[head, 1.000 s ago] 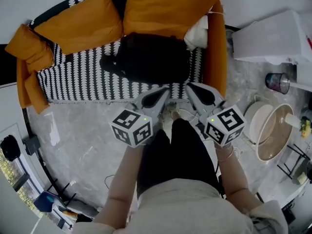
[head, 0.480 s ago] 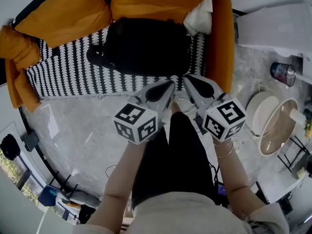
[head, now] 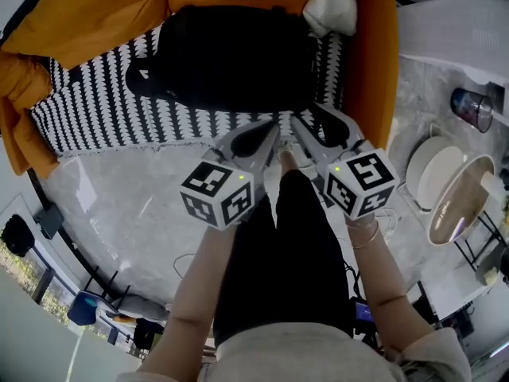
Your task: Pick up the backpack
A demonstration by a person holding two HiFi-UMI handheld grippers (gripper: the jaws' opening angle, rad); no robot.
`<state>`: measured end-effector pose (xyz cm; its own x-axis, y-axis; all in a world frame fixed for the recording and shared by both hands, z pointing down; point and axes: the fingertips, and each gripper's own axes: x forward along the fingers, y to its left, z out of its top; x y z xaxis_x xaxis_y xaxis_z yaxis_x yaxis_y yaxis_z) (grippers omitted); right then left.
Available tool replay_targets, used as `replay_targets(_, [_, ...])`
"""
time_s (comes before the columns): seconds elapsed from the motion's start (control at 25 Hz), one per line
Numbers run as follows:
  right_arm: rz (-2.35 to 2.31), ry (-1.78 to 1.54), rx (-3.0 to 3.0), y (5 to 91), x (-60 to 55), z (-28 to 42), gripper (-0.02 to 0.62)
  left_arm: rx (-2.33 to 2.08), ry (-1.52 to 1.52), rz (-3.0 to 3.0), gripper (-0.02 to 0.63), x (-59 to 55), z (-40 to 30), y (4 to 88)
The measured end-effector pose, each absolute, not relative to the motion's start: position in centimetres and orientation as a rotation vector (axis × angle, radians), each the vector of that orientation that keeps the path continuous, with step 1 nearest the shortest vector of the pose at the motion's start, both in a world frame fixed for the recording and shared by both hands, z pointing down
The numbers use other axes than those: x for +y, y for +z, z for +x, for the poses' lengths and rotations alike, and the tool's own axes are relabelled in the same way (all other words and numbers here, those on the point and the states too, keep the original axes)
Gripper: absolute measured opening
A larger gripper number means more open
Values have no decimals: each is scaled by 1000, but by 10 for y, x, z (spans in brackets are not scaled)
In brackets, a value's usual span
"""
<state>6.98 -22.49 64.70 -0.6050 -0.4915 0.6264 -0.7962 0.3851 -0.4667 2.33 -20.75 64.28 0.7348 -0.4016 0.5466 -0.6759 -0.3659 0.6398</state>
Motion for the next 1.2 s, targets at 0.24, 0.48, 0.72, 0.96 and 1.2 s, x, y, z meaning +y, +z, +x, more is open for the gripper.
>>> replay_targets(0.24, [1205,1095,-2140,691,-230,81,267,-803,376,1976,8,-199,25,668])
replay_targets(0.48, [1262,1058,-2086,722,-252,89,334,-820,359,1940,8,-203,28,687])
replay_targets(0.72, [1203,1000,-2046,753,-260,88,334,-817,372,1910,8,-209,30,698])
replay_targets(0.96, [1220,1076,-2011,776,-270,86,334,-855,326,1859,8,-224,27,706])
replay_targets(1.2, [1173,1086,-2049,797,-284,77,310,-880,306,1811,8,-234,23,721])
